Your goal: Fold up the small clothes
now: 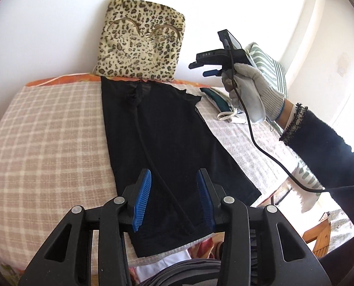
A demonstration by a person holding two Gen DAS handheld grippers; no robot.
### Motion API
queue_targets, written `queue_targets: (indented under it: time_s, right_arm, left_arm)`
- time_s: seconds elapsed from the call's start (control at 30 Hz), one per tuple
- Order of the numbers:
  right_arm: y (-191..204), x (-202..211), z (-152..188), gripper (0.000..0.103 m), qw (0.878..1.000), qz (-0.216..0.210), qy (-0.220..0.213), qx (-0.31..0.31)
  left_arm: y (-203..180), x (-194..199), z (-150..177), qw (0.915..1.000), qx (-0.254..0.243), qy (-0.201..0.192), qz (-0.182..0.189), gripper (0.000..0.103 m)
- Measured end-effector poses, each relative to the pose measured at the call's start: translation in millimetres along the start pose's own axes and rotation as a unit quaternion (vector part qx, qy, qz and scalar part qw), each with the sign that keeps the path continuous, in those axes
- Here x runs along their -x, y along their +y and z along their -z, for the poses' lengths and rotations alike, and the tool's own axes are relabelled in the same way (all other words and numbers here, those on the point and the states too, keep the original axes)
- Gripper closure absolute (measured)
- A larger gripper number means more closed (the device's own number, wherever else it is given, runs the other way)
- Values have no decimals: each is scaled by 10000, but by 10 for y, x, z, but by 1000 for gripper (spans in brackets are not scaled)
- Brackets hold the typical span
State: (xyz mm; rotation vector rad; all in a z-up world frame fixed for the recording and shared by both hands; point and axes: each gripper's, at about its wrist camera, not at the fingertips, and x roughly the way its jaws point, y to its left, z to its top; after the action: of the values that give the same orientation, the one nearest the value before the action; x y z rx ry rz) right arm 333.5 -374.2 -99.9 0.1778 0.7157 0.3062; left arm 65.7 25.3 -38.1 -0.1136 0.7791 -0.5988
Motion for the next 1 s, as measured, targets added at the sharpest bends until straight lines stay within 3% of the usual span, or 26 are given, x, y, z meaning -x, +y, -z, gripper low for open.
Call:
queue_targets:
  time_s: [0.27, 0.5, 0.7, 1.0]
  right_arm:
    - [-541, 423, 92, 42, 9995, -39, -162, -250]
    - [-895, 552, 202, 42, 9991, -131, -136, -375]
    - [-1108, 488, 287, 42, 9989, -264, -17, -393]
    - [-1373, 247, 296, 42, 9965, -594, 216, -552]
  left_arm:
    - [-341, 123, -430, 9992, -308, -250, 12, 65]
    - [-785, -59, -616, 9970, -741, -105, 186, 65]
    - [-1127, -463, -451, 9937, -992, 331, 411, 58]
    - [-1645, -1209, 217, 9814, -1241, 1229, 797, 57]
